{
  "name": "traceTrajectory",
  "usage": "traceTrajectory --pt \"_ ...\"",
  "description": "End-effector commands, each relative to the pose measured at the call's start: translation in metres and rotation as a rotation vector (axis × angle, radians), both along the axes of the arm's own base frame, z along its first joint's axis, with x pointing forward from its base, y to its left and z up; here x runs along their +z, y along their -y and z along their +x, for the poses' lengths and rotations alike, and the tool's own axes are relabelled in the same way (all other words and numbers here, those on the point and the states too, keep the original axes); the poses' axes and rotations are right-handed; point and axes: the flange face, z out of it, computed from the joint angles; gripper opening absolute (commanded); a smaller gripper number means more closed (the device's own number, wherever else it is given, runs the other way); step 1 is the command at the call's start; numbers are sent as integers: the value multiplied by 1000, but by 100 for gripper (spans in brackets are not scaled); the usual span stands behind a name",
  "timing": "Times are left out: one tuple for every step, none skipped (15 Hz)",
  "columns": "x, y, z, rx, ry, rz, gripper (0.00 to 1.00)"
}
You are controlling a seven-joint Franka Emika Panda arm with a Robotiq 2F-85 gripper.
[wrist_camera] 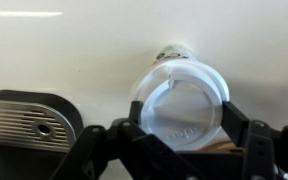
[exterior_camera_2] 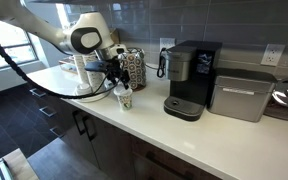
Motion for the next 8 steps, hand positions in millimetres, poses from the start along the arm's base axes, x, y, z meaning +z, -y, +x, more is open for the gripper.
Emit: traceTrajectory --pt "-3 0 0 -5 -32 -15 86" --pt "-3 0 0 -4 -35 -15 90" --pt "-3 -1 0 -4 -36 -15 88" --pt "-3 -1 1 -4 -35 -14 89" --pt "-3 -1 2 -3 -35 -14 87" --pt "-4 -2 2 -1 -35 -13 88" --pt "-5 -4 4 1 -35 -12 86" --pt "-5 -5 4 4 -36 -11 86"
